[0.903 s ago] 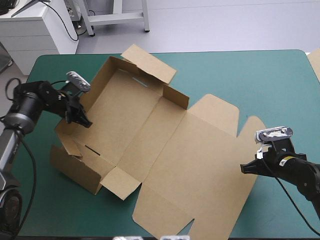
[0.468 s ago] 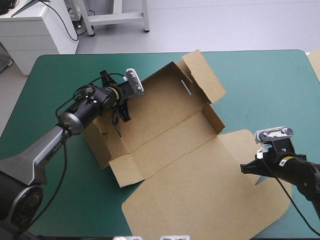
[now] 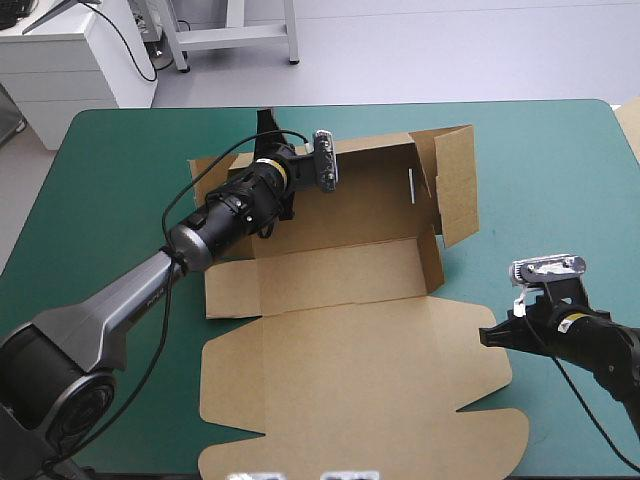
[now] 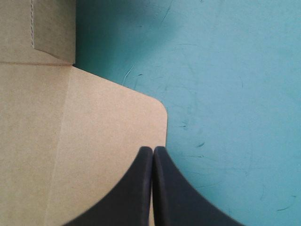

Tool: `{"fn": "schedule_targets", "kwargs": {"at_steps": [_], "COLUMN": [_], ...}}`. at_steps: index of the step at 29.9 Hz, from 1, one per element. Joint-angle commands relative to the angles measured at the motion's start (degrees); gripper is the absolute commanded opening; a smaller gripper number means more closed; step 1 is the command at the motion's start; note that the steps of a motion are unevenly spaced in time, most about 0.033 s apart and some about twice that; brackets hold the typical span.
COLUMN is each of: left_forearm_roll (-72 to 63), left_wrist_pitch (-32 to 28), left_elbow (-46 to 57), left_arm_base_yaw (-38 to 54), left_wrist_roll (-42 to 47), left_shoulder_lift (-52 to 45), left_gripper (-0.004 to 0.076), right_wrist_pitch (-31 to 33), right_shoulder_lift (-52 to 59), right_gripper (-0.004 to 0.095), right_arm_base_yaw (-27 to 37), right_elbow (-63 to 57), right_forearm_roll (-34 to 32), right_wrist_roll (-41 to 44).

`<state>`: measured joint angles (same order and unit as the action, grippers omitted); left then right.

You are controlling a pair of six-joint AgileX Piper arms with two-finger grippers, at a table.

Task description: Fold the box

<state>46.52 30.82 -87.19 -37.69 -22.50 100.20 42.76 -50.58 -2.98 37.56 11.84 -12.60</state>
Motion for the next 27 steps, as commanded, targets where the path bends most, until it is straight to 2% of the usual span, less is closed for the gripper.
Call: {"fn": "schedule_targets", "kwargs": {"at_steps": [1, 7, 14, 22, 27], "left_forearm_roll": [7.07, 16.56, 27.31, 27.83, 30.54], "left_wrist_pitch": [-3.73, -3.73, -0.79, 2.78, 2.77], "left_elbow": [-2.30, -2.30, -2.30, -2.30, -2.07], "left_arm_base_yaw": [-2.99, -8.92, -12.73, -13.88, -14.11], "left_wrist_roll": [3.00, 7.50, 21.23, 29.05, 31.55], "left_shoulder_lift": [-2.87, -2.87, -2.48, -0.51, -0.03], "left_gripper": [-0.0008, -0.0008, -0.0008, -0.0008, -0.0008], "right_wrist_pitch": [-2.34, -2.34, -2.23, 0.37, 0.77], "right_shoulder_lift": [0.75, 0.75, 0.75, 0.75, 0.75], "right_gripper": [-0.0021, -0.0020, -0.0019, -0.0020, -0.0019], "right_arm_base_yaw": [0.57, 0.57, 0.57, 0.57, 0.57], "right_elbow": [1.71, 1.71, 1.71, 4.11, 6.72], "right_forearm_roll": [0.88, 0.94, 1.08, 1.25, 1.46], "right_wrist_roll": [-0.07, -0.07, -0.07, 0.44, 1.91]}}
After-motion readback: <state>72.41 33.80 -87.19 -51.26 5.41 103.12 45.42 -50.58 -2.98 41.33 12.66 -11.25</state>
